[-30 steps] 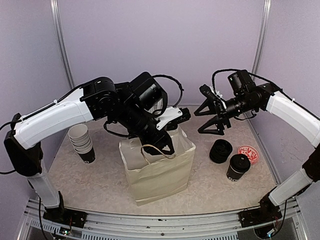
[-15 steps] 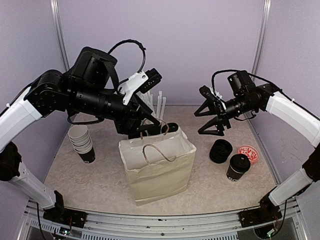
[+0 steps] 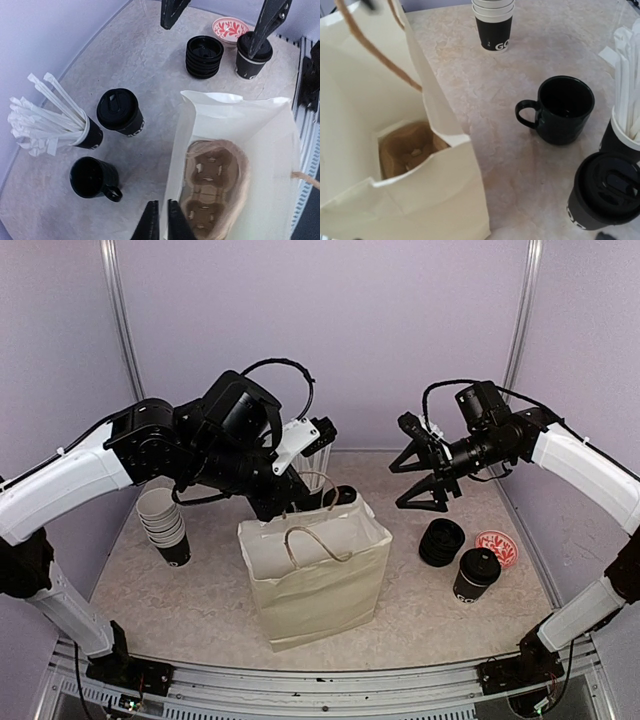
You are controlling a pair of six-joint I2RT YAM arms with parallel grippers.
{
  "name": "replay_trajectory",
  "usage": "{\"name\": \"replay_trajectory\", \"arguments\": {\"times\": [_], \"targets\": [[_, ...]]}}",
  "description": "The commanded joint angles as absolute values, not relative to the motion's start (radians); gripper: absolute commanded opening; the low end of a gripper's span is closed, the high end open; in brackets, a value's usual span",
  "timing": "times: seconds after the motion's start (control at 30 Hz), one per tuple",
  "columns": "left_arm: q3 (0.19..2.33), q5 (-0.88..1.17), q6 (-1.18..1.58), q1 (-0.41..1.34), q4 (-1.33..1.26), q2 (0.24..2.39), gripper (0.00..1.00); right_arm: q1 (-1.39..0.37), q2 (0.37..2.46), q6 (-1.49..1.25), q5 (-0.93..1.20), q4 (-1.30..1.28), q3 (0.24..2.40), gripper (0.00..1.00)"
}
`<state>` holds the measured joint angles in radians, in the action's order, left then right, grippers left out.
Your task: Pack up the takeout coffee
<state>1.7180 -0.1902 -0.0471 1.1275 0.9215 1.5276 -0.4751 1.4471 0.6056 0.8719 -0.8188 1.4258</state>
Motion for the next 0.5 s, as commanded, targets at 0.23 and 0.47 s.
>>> {"name": "replay_trajectory", "arguments": {"times": [0.23,0.47], "targets": [[1.822,-0.041,-0.108,1.184,0.838,1.557,0.0,-0.393,1.469,0.557,0.883,-0.813,1.453,0.99],[1.717,0.048,-0.007,1.312,0.863,1.553,0.0,-0.382,1.481,0.572,0.867,-0.793,1.431,0.99]]}}
